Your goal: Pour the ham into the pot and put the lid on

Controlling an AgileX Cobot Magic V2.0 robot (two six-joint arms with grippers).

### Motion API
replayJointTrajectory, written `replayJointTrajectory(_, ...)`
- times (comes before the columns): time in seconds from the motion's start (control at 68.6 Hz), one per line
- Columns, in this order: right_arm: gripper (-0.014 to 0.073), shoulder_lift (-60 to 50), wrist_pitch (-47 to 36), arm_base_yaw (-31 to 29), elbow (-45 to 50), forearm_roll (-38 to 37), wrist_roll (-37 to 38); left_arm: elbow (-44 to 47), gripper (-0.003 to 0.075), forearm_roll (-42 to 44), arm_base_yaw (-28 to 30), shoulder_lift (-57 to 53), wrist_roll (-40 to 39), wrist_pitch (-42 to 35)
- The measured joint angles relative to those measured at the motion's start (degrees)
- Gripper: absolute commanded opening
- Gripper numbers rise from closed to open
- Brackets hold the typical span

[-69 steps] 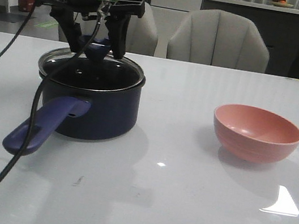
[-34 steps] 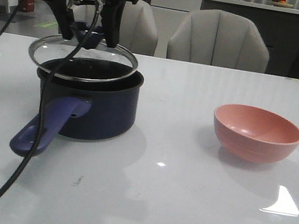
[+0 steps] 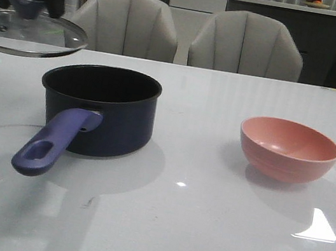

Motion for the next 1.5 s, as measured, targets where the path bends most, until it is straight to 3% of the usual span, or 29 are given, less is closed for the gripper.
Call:
replayJointTrajectory(0.466, 0.015, 0.0, 0.0, 0.0, 0.0, 0.0, 0.0, 24.91, 0.0187, -8.22, 18.57, -8.05, 11.38, -11.02)
replayJointTrajectory(0.874, 0.015, 0.0, 0.0, 0.0, 0.0, 0.0, 0.0, 41.31, 0.0192, -9.56, 20.09, -8.19, 14.07, -24.91)
replayJointTrajectory(1.006, 0.015, 0.0, 0.0, 0.0, 0.0, 0.0, 0.0, 41.73, 0.0307, -10.17, 20.09, -8.19, 14.07, -25.58)
replayJointTrajectory(1.181, 0.015, 0.0, 0.0, 0.0, 0.0, 0.0, 0.0, 41.97, 0.0616, -10.07, 20.18, -7.29, 14.07, -26.1)
replayJointTrajectory(1.239, 0.015, 0.0, 0.0, 0.0, 0.0, 0.0, 0.0, 41.98, 0.0644, -9.79, 20.18, -6.85, 14.07, -26.23)
replayJointTrajectory(1.501, 0.015, 0.0, 0.0, 0.0, 0.0, 0.0, 0.0, 41.14, 0.0638, -8.67, 19.43, -8.35, 14.44, -25.74)
